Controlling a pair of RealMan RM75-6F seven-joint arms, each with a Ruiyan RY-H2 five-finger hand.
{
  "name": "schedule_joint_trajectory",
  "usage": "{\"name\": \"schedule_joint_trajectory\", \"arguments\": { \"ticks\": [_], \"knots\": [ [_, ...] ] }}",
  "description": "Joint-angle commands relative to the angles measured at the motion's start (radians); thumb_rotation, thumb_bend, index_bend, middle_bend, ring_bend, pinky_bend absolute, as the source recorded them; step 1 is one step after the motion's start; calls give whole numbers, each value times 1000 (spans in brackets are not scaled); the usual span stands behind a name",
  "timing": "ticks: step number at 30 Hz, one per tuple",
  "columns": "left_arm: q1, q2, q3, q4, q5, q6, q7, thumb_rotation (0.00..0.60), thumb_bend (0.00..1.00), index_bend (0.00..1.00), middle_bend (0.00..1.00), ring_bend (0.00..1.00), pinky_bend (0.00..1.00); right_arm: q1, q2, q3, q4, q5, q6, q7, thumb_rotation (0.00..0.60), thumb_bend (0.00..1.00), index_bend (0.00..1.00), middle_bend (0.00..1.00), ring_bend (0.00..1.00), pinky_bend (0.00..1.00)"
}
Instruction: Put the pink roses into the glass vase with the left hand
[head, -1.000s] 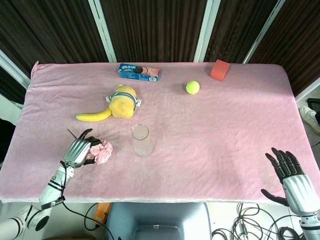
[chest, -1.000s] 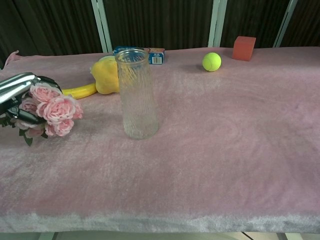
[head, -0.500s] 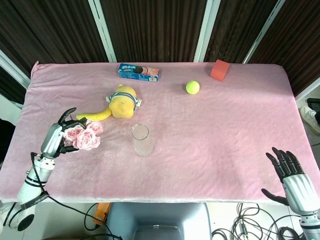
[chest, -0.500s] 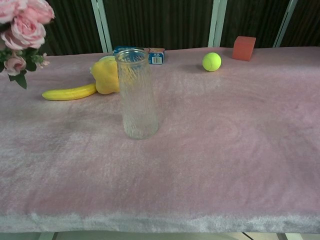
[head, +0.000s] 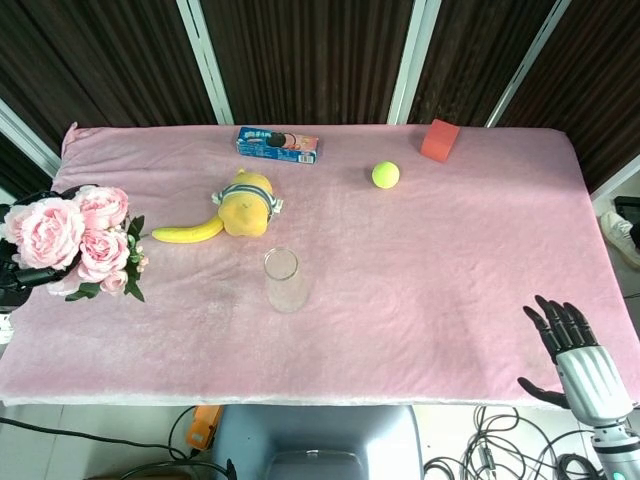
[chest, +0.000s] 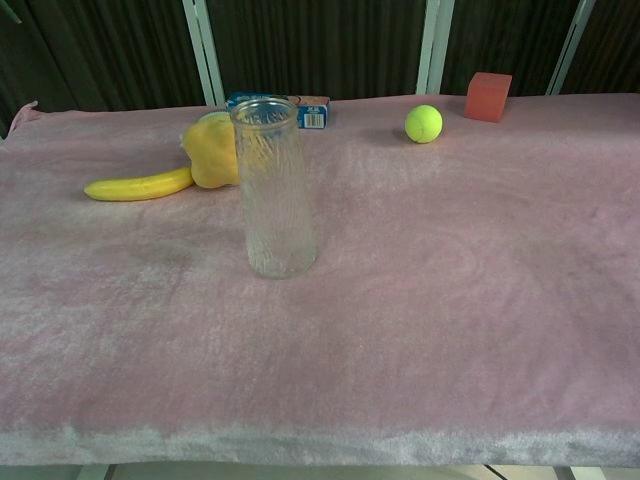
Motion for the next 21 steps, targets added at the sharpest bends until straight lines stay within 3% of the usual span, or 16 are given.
{"name": "schedule_joint_trajectory", "arguments": {
  "ticks": [1, 4, 9, 17, 21],
  "knots": [
    [5, 85, -64, -96, -83, -88, -140, 600, 515, 864, 901, 588, 229, 5, -4, 0, -4, 3, -13, -10, 600, 97, 0, 0, 0, 0],
    [-46, 78, -98, -135, -167, -170, -179, 600, 516, 864, 910, 599, 229, 8, -6, 3, -8, 4, -12, -15, 600, 99, 0, 0, 0, 0],
    [-148, -13, -134, -161, -291, -234, -57, 600, 515, 865, 917, 603, 228, 8, -3, 9, -7, 17, -13, -6, 600, 99, 0, 0, 0, 0],
    [-353, -237, -194, -161, -612, -160, 239, 600, 515, 866, 917, 603, 228, 8, -1, 14, -3, 37, -19, -2, 600, 96, 0, 0, 0, 0],
    [-440, -337, -219, -123, -737, -156, 327, 600, 514, 866, 917, 603, 228, 2, 1, 15, -2, 39, -8, 3, 600, 98, 0, 0, 0, 0]
  ]
}}
